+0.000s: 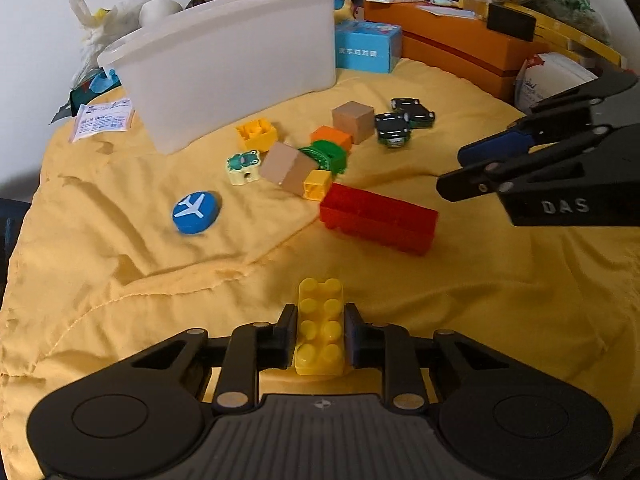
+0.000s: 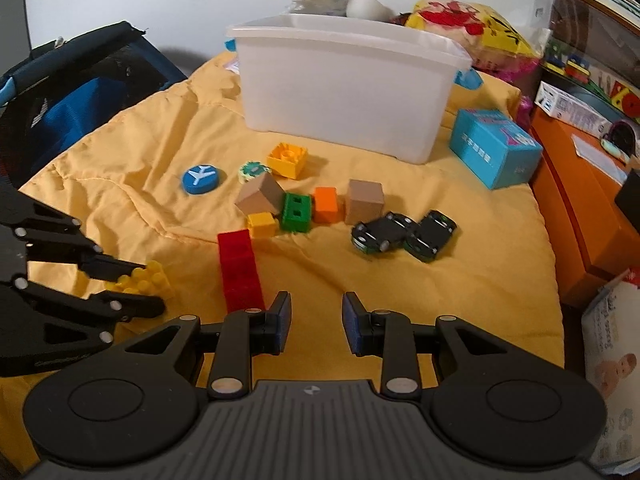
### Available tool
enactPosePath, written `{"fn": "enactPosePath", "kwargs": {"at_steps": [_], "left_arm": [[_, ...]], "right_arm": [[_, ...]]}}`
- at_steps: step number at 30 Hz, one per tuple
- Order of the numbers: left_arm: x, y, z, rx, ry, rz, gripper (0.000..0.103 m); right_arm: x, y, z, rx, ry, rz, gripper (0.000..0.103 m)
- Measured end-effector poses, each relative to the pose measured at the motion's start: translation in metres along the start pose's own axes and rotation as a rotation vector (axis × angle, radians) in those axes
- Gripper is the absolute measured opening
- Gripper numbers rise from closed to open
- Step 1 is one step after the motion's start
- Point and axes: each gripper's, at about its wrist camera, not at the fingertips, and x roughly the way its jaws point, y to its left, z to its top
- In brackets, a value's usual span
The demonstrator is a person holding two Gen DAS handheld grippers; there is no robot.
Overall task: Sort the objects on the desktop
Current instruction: 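Grasp the yellow brick with the left gripper, then grasp the green toy car with the right gripper while the left holds the yellow brick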
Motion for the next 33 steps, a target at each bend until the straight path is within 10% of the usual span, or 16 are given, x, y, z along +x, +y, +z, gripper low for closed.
{"fn": "enactPosePath", "kwargs": {"at_steps": [15, 33], "left_arm": [[0.005, 0.025, -0.001, -0.191, 0.025, -0.053, 0.027], [0.005, 0.014, -0.005, -0.149, 0.011, -0.026, 0.028]], "right_arm": [[0.019, 0.000, 0.007, -0.136, -0.028, -0.156, 0.032], [0.083, -0.025, 0.024, -0.214, 0.027, -0.398, 0.020]]}}
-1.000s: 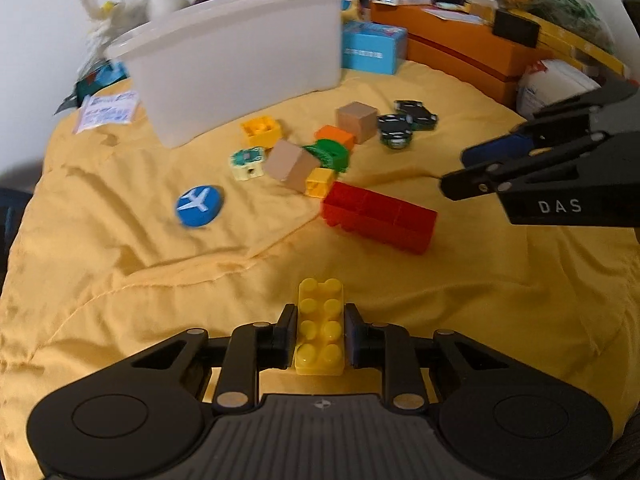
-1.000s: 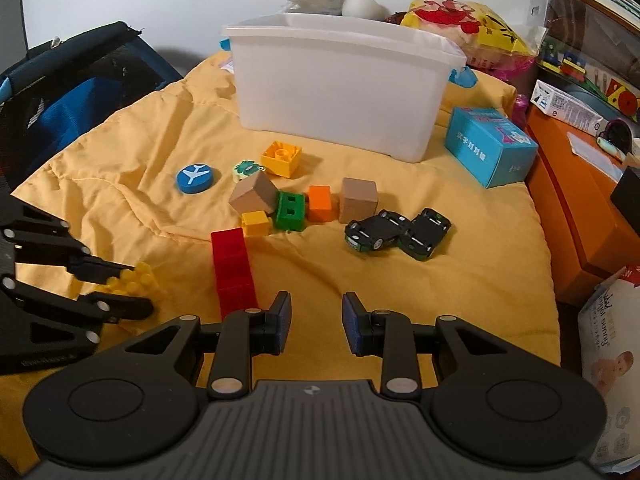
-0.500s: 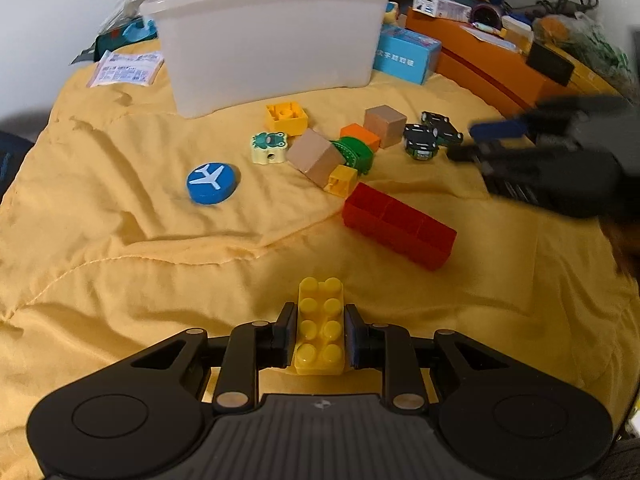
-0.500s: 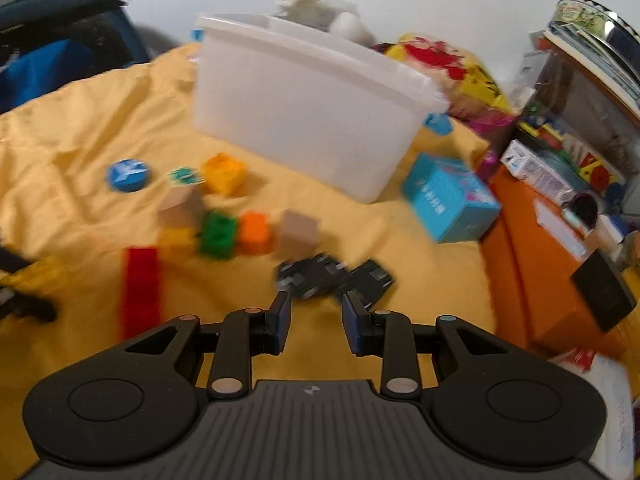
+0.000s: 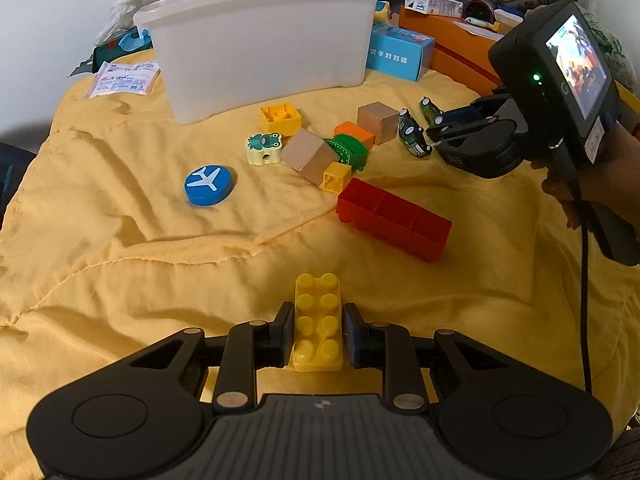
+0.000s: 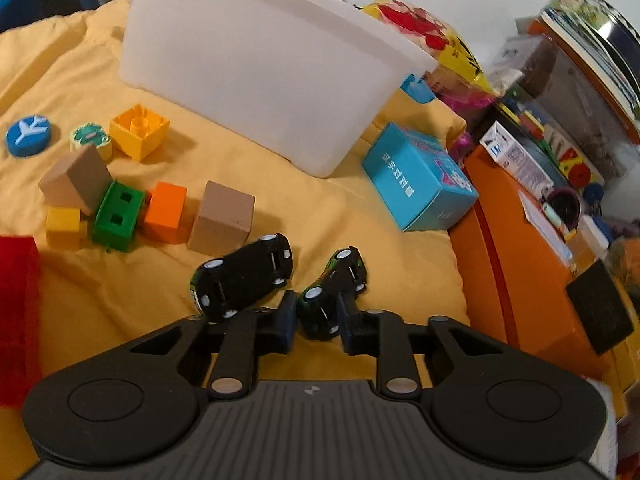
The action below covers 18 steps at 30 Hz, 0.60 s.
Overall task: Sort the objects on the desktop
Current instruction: 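Grasp the green toy car with the right gripper while the left holds the yellow brick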
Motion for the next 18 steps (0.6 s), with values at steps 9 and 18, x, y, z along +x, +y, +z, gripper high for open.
{"fn": "enactPosePath", "kwargs": {"at_steps": [9, 18], "left_arm": [[0.000, 0.000, 0.000, 0.009, -0.003, -0.001, 0.028], [-0.001, -0.001, -0.003, 0.014, -0.020, 0.002, 0.028]], "right_arm": [[-0.002, -0.028, -0.011, 0.152, 0.020, 0.076, 0.014], [-0.078, -0.064, -0.030, 0.504, 0.064, 0.460, 0.014]]}}
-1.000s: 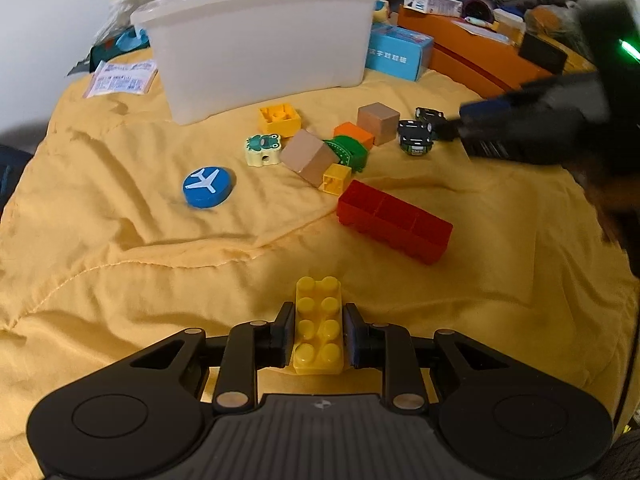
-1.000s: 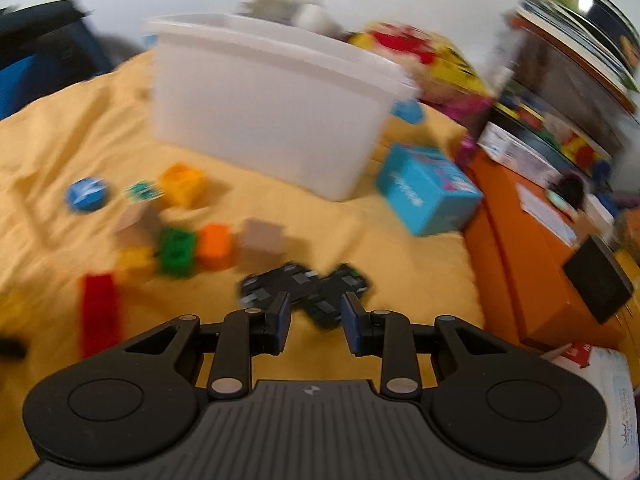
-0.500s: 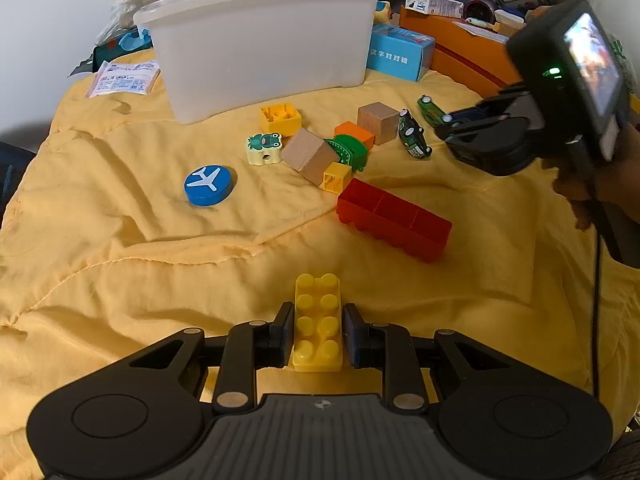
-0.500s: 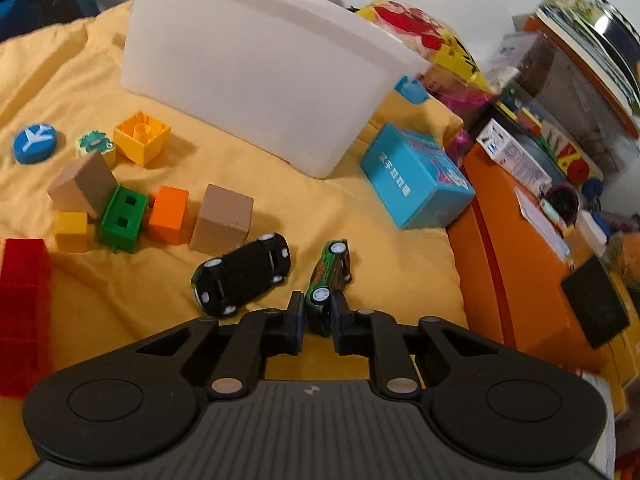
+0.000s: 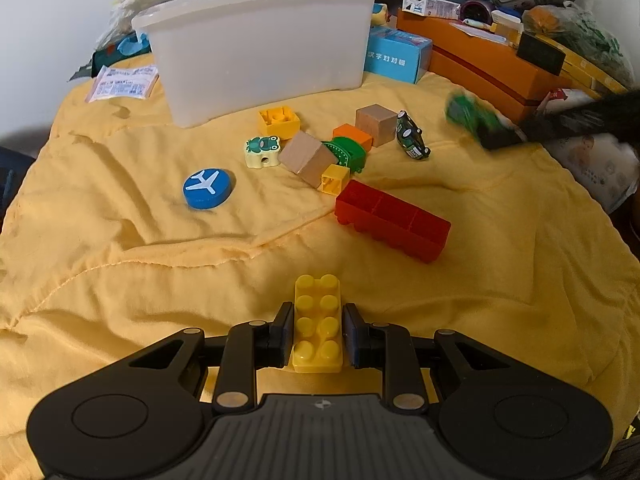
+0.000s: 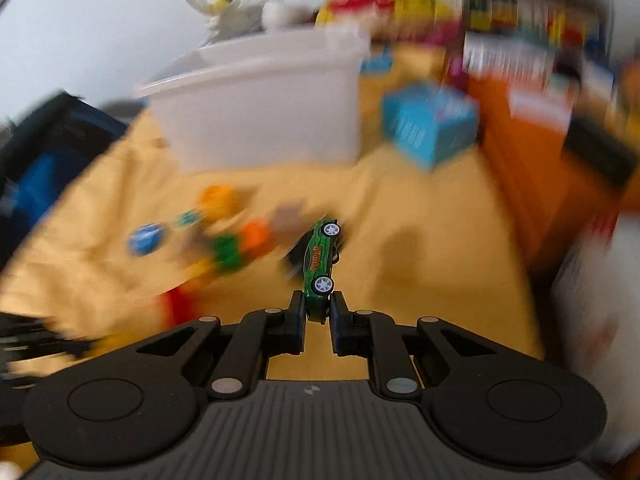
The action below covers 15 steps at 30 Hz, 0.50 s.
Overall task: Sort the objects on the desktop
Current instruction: 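Grasp the green toy car with the right gripper while the left holds the yellow brick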
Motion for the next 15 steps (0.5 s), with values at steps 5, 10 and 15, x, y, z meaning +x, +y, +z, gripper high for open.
{"fn": "enactPosePath", "kwargs": {"at_steps": [5, 10, 15], "left_arm": [[-0.001, 0.001, 0.000, -0.010, -0.001, -0.001, 0.031], [-0.003, 0.001, -0.002, -0.021, 0.002, -0.005, 0.033], [-0.007, -0.001, -0.005, -0.022, 0.002, 0.001, 0.041]], "right_arm": [[0.013, -0.017, -0.024, 0.273, 0.136, 0.220, 0.015], [0.018, -0.026, -0.030, 0.313, 0.167, 0.181, 0.019], [0.004, -0.018, -0.031, 0.181, 0.123, 0.067, 0.030]]}}
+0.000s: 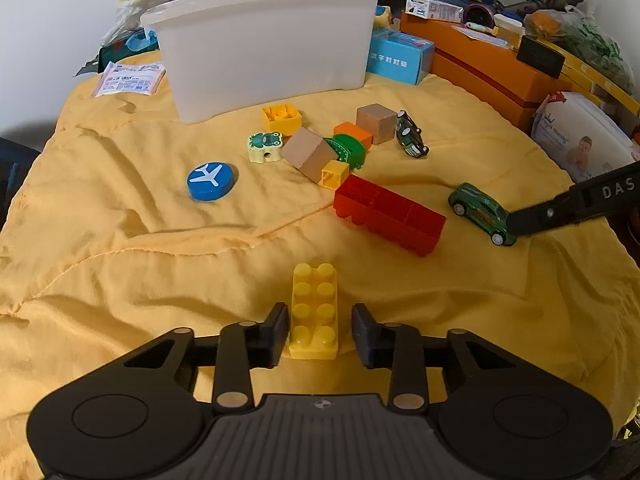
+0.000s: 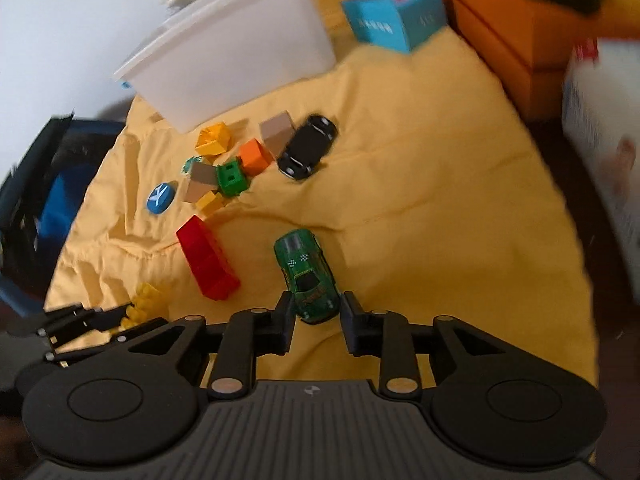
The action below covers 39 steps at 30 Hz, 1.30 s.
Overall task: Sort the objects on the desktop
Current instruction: 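Grasp the green toy car with the right gripper while the left holds the yellow brick, then carry the brick and car over the white bin and open both grippers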
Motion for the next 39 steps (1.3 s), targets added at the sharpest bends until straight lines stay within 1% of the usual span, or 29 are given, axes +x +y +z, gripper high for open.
{"fn": "enactPosePath", "kwargs": {"at_steps": [1, 2, 3, 4, 5, 7, 9, 12, 13, 14, 15, 18, 20, 25, 28, 31, 33, 36, 37, 39], "left_arm": [[-0.001, -0.001, -0.001, 0.003, -0.001, 0.002, 0.041], [-0.001, -0.001, -0.001, 0.006, -0.001, 0.003, 0.041], [-0.001, -0.001, -0.002, 0.008, -0.001, 0.005, 0.041], [-0.001, -0.002, -0.002, 0.008, -0.001, 0.006, 0.041], [0.000, -0.002, -0.002, 0.008, 0.000, 0.007, 0.042], [0.000, -0.002, -0.001, 0.010, 0.000, 0.007, 0.042], [0.001, -0.002, -0.002, 0.013, -0.002, 0.007, 0.042], [0.001, -0.002, -0.002, 0.009, -0.004, -0.001, 0.039], [0.001, -0.001, -0.002, 0.008, -0.004, -0.008, 0.037], [0.000, 0.000, -0.003, 0.007, -0.004, -0.019, 0.029], [0.000, 0.000, -0.003, 0.008, -0.004, -0.027, 0.027], [-0.002, 0.001, -0.001, -0.004, 0.000, -0.042, 0.027], [-0.007, 0.002, 0.002, -0.012, -0.011, -0.045, 0.027], [-0.019, 0.006, 0.014, -0.002, -0.054, -0.008, 0.027], [-0.025, 0.015, 0.033, -0.015, -0.095, 0.006, 0.027], [-0.030, 0.030, 0.065, -0.023, -0.164, 0.024, 0.027], [-0.033, 0.038, 0.091, -0.012, -0.216, 0.040, 0.027], [-0.037, 0.049, 0.139, 0.007, -0.334, 0.091, 0.027], [-0.035, 0.054, 0.158, 0.002, -0.378, 0.110, 0.027], [-0.030, 0.063, 0.191, -0.030, -0.418, 0.127, 0.027]], "right_arm": [[-0.003, 0.006, 0.000, -0.050, -0.021, -0.016, 0.032], [-0.004, 0.014, -0.001, -0.115, -0.045, -0.037, 0.036], [-0.004, 0.021, -0.002, -0.183, -0.064, -0.064, 0.043], [0.001, 0.032, -0.003, -0.264, -0.080, -0.107, 0.045], [0.005, 0.039, -0.004, -0.323, -0.089, -0.137, 0.045], [0.011, 0.047, -0.005, -0.408, -0.099, -0.170, 0.045], [0.019, 0.049, -0.005, -0.433, -0.094, -0.168, 0.044], [0.033, 0.045, -0.006, -0.434, -0.032, -0.172, 0.038], [0.032, 0.043, -0.008, -0.422, -0.044, -0.161, 0.036], [0.032, 0.043, -0.008, -0.427, -0.041, -0.153, 0.033], [0.032, 0.044, -0.009, -0.445, -0.040, -0.157, 0.033], [0.031, 0.046, -0.008, -0.448, -0.034, -0.159, 0.033], [0.026, 0.046, -0.006, -0.436, -0.040, -0.145, 0.033], [0.018, 0.046, -0.001, -0.441, -0.061, -0.149, 0.033], [0.014, 0.049, 0.010, -0.443, -0.089, -0.145, 0.033], [0.006, 0.059, 0.034, -0.469, -0.170, -0.143, 0.033], [-0.002, 0.069, 0.057, -0.488, -0.254, -0.139, 0.033], [-0.010, 0.084, 0.098, -0.502, -0.389, -0.128, 0.033], [-0.011, 0.089, 0.112, -0.498, -0.438, -0.128, 0.033], [-0.013, 0.097, 0.139, -0.455, -0.519, -0.122, 0.033]]}}
